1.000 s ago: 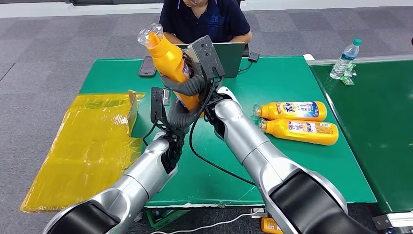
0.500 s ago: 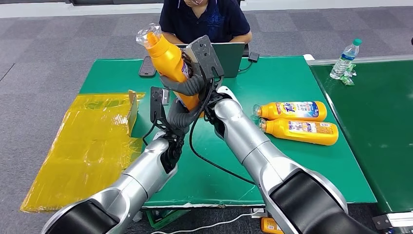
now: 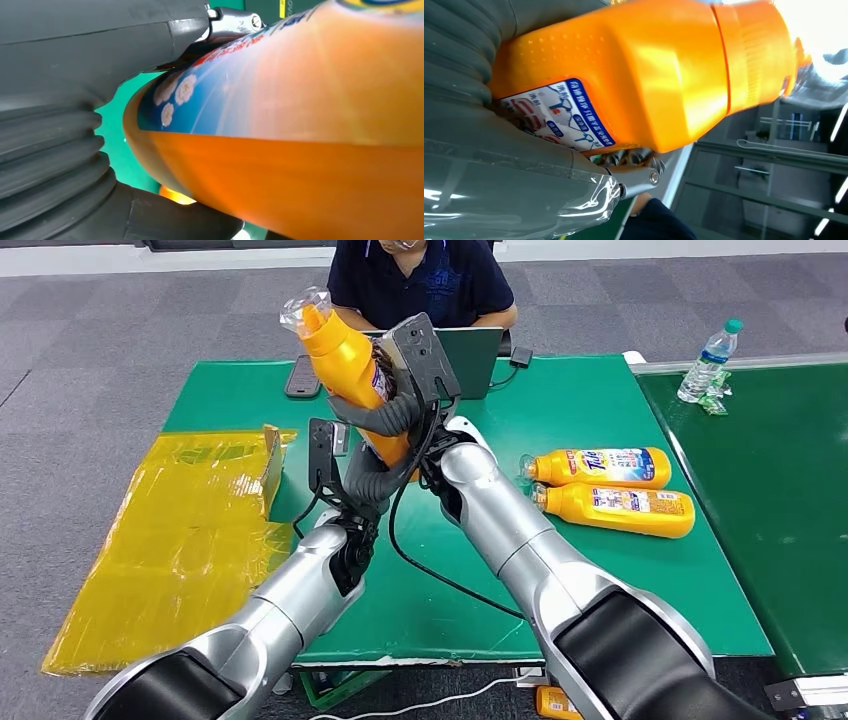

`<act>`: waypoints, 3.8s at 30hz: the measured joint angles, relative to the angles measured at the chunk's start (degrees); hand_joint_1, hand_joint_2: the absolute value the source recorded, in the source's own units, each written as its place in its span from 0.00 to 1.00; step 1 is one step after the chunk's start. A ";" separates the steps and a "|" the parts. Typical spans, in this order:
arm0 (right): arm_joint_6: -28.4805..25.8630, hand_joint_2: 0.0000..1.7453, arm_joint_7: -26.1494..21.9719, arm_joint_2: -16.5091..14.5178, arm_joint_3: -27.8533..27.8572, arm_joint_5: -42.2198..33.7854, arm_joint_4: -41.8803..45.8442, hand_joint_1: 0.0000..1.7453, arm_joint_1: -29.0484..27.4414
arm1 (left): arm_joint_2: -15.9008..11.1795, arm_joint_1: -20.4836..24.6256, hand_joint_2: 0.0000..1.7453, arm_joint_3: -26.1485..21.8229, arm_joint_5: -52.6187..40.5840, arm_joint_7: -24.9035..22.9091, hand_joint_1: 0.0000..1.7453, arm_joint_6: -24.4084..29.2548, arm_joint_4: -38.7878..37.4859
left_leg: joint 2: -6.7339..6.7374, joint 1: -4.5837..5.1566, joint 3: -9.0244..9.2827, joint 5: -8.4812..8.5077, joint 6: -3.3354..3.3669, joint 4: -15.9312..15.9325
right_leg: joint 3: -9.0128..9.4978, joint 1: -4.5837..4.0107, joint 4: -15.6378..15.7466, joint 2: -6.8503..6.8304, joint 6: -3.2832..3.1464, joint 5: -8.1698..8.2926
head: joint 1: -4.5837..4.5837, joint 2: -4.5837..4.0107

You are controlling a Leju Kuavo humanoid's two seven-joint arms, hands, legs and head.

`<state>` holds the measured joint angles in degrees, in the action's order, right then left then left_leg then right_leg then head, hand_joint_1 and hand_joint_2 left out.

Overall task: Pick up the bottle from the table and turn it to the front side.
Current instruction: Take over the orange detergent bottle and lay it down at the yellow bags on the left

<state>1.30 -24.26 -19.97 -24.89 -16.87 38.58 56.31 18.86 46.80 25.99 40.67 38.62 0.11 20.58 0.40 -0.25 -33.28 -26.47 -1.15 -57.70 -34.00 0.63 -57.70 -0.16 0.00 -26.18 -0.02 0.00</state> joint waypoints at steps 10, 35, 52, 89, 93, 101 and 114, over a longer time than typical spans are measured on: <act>0.20 0.75 -0.07 0.30 0.34 2.22 0.07 0.00 -0.04 | -0.05 0.16 1.00 0.02 -1.89 0.47 1.00 -0.07 -0.27 | 0.01 0.00 0.00 0.00 0.00 0.00 | 0.00 0.00 0.00 0.00 0.00 0.00 | 0.01 0.01; 3.20 1.00 1.72 1.15 6.12 17.57 10.13 0.00 -5.41 | -6.91 1.04 1.00 -5.43 -20.74 1.60 1.00 5.56 0.42 | -0.01 -0.02 -0.02 0.01 -0.02 0.00 | 0.00 -0.01 0.00 -0.01 0.00 0.00 | 0.02 0.00; 3.43 1.00 1.54 2.30 6.34 17.70 12.21 0.00 -7.83 | -10.88 3.47 1.00 -8.46 -35.57 1.10 1.00 15.29 2.07 | 0.00 -0.04 -0.02 0.02 -0.02 0.00 | 0.00 -0.04 -0.01 0.00 -0.01 0.01 | 0.02 0.00; 4.50 1.00 -0.36 8.00 8.09 19.71 15.24 0.00 -13.86 | -30.76 9.60 1.00 -3.96 -99.49 -24.32 1.00 27.72 1.89 | 0.07 -0.14 -0.02 0.09 -0.12 0.01 | -0.06 -0.14 -0.03 0.10 -0.07 0.05 | 0.04 0.00; 4.53 1.00 -0.37 8.32 8.55 19.77 15.49 0.00 -14.28 | -31.89 9.61 1.00 -3.24 -99.99 -24.65 1.00 27.71 1.25 | 0.06 -0.14 -0.02 0.09 -0.12 0.01 | -0.05 -0.14 -0.03 0.08 -0.08 0.05 | 0.04 0.01; 4.57 1.00 -0.35 8.81 9.19 20.61 16.26 0.00 -15.17 | -33.73 9.59 1.00 -2.16 -102.94 -26.51 1.00 26.02 0.38 | 0.09 -0.15 -0.02 0.09 -0.12 0.01 | -0.06 -0.14 -0.03 0.11 -0.08 0.05 | 0.04 0.01; 8.10 1.00 -2.77 12.30 10.86 23.59 21.15 0.00 -25.89 | -40.41 4.08 1.00 -3.66 -105.45 -25.71 1.00 26.09 -0.99 | 0.09 -0.20 -0.05 0.07 -0.13 0.02 | -0.07 -0.18 -0.02 0.11 -0.11 0.02 | 0.04 0.00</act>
<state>9.40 -27.03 -7.67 -14.03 6.71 59.72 30.42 -21.55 50.87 22.33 -64.78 12.91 26.21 19.58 0.49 -0.46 -33.33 -26.41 -1.28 -57.68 -34.07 0.44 -57.73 -0.05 -0.11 -26.16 0.02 0.00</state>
